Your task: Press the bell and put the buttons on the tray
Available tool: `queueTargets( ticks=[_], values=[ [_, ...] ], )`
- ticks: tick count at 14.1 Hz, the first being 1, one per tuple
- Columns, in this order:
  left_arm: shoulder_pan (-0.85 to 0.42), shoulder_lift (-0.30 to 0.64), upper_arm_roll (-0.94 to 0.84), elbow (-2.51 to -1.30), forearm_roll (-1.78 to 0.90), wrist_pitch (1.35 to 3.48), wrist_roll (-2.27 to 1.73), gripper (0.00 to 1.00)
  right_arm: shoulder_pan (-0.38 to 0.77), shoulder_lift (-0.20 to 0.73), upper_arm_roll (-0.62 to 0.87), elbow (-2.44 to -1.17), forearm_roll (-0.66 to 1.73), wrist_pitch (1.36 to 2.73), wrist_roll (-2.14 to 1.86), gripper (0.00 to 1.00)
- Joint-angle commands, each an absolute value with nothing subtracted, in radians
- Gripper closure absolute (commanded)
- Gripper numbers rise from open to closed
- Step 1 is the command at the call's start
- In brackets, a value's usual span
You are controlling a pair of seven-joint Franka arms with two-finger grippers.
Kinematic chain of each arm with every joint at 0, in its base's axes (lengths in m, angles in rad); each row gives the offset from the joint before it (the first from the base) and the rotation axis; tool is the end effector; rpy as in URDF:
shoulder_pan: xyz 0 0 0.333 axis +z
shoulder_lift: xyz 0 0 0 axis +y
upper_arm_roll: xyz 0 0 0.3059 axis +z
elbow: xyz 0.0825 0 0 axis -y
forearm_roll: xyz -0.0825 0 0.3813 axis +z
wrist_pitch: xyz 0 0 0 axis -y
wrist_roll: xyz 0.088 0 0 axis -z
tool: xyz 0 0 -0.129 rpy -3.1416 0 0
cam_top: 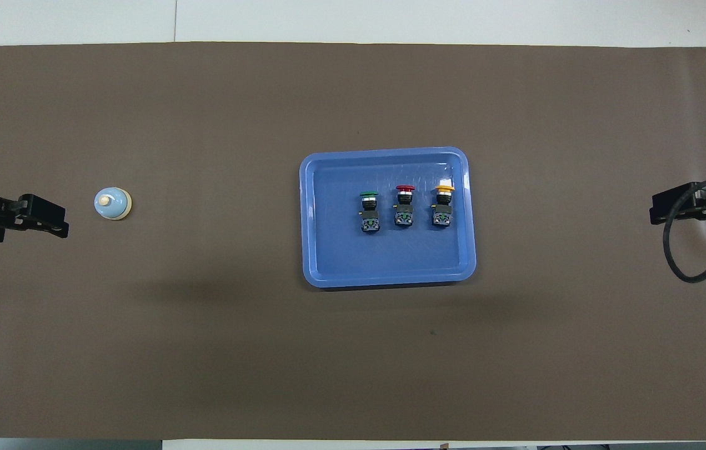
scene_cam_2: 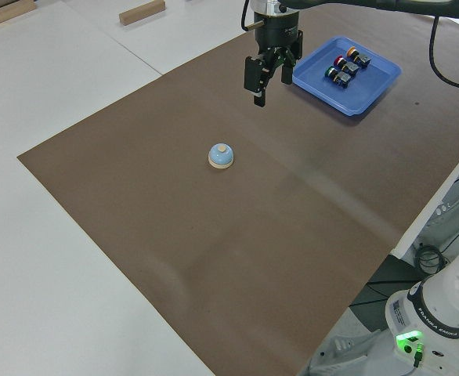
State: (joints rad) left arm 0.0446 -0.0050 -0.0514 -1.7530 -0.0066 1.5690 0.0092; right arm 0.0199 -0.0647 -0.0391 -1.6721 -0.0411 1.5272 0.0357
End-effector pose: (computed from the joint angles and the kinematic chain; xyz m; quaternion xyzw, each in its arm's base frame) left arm 0.5345 -0.0045 0.5107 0.9960 -0.0077 -0.0894 0.0033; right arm 0.5238 -0.0161 0.5765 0.9986 -0.0274 -0.0399 0.0196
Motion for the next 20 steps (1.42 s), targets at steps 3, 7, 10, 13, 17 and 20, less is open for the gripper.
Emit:
queueTargets(
  ticks=[3, 7, 10, 13, 17, 20],
  values=[
    [0.026, 0.029, -0.043, -1.694, 0.014, 1.529, 0.018, 0.0, 0.003, -0.083, -0.029, -1.687, -0.023, 1.519, 0.009, 0.0],
    [0.026, 0.043, -0.043, -1.652, 0.012, 1.519, 0.017, 0.0, 0.003, -0.083, -0.029, -1.687, -0.023, 1.519, 0.009, 0.0],
    [0.02, 0.029, -0.044, -1.652, 0.012, 1.503, 0.014, 0.0, 0.003, -0.083, -0.029, -1.687, -0.023, 1.519, 0.009, 0.0],
    [0.02, -0.008, -0.051, -1.657, 0.011, 1.511, 0.009, 0.0, 0.003, -0.083, -0.029, -1.687, -0.021, 1.519, 0.009, 0.0],
    [0.02, -0.025, -0.051, -1.692, 0.009, 1.536, 0.012, 0.0, 0.003, -0.083, -0.029, -1.687, -0.023, 1.519, 0.009, 0.0],
    [0.021, -0.025, -0.052, -1.69, 0.008, 1.536, 0.011, 0.0, 0.003, -0.083, -0.029, -1.687, -0.023, 1.519, 0.009, 0.0]
  ],
)
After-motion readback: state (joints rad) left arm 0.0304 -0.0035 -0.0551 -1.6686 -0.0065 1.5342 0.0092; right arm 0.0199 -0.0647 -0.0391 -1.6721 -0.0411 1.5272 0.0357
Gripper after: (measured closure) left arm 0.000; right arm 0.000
